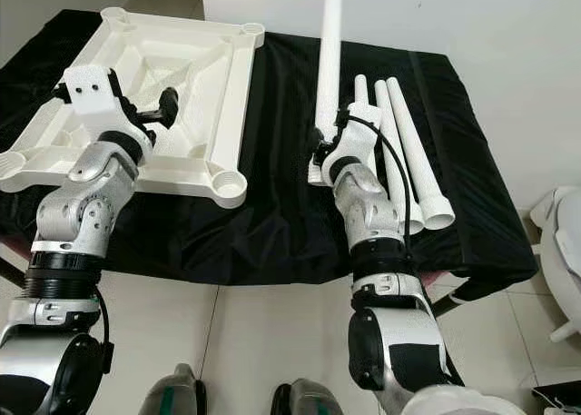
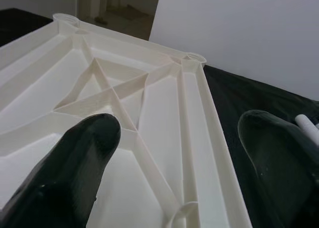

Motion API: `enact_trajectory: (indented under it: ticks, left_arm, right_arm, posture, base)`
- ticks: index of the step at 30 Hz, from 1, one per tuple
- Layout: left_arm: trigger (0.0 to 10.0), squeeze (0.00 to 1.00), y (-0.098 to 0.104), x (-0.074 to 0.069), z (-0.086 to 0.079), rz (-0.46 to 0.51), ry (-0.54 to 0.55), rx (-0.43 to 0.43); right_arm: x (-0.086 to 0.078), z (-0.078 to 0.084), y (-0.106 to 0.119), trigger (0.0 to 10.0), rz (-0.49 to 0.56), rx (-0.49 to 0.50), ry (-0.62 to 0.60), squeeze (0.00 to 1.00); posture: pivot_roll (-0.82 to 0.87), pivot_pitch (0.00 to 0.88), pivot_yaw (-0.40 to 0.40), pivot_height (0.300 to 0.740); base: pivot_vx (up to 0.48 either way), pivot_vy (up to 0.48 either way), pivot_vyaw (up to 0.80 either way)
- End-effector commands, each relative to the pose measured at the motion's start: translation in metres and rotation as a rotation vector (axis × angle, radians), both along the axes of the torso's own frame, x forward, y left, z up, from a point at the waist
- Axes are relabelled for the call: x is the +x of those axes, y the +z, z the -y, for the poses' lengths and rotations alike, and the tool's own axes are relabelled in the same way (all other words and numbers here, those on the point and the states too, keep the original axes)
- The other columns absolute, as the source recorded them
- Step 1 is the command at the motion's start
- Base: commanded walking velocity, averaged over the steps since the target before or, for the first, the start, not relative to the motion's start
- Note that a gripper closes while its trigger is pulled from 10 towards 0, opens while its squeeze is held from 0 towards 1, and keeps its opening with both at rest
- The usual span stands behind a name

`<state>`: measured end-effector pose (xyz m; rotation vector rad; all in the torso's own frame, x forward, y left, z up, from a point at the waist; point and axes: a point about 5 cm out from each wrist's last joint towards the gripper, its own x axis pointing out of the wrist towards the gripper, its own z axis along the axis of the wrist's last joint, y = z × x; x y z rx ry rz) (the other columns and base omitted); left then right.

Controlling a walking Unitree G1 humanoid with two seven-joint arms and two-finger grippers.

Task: Building children table

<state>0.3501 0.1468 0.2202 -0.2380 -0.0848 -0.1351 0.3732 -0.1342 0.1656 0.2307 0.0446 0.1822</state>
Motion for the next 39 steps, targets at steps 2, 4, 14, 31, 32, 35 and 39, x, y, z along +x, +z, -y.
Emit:
enact_trajectory:
  ticks: [2, 4, 14, 31, 32, 35, 39]
  left_arm:
    - [10.0, 1.00, 0.004, 0.000, 0.017, 0.029, -0.229, 0.017]
    - [10.0, 0.53, 0.013, -0.001, 0.026, 0.045, -0.305, 0.007]
    - [10.0, 0.00, 0.050, -0.015, 0.068, 0.141, -0.671, -0.066]
    - [10.0, 0.00, 0.066, -0.027, 0.088, 0.147, -0.893, -0.142]
    - [10.0, 0.00, 0.066, -0.026, 0.089, 0.141, -0.895, -0.140]
    - [10.0, 0.00, 0.066, -0.026, 0.090, 0.130, -0.895, -0.149]
    - [10.0, 0.00, 0.067, -0.023, 0.092, 0.120, -0.894, -0.152]
  right_arm:
    - [-0.003, -0.002, 0.009, 10.0, 0.093, -0.034, 0.058, 0.00]
    - [-0.008, -0.005, 0.014, 10.0, 0.165, -0.058, 0.129, 0.00]
    - [-0.017, -0.020, 0.022, 10.0, 0.295, -0.138, 0.293, 0.00]
    - [-0.031, -0.027, 0.016, 10.0, 0.361, -0.202, 0.429, 0.00]
    - [-0.032, -0.030, 0.017, 10.0, 0.370, -0.198, 0.451, 0.00]
    - [-0.036, -0.033, 0.017, 10.0, 0.384, -0.194, 0.487, 0.00]
    - [-0.043, -0.040, 0.018, 10.0, 0.418, -0.183, 0.565, 0.00]
  posture:
    - [0.04, 0.000, -0.048, 0.740]
    - [0.04, 0.000, -0.051, 0.740]
    - [0.04, 0.000, -0.060, 0.740]
    - [0.02, 0.000, -0.047, 0.740]
    - [0.02, 0.000, -0.047, 0.740]
    - [0.02, 0.000, -0.044, 0.740]
    - [0.02, 0.000, -0.043, 0.740]
  base:
    - [0.000, 0.000, 0.00]
    - [0.000, 0.000, 0.00]
    - [0.000, 0.000, 0.00]
    - [0.000, 0.000, 0.00]
    - [0.000, 0.000, 0.00]
    - [0.000, 0.000, 0.00]
    - [0.000, 0.000, 0.00]
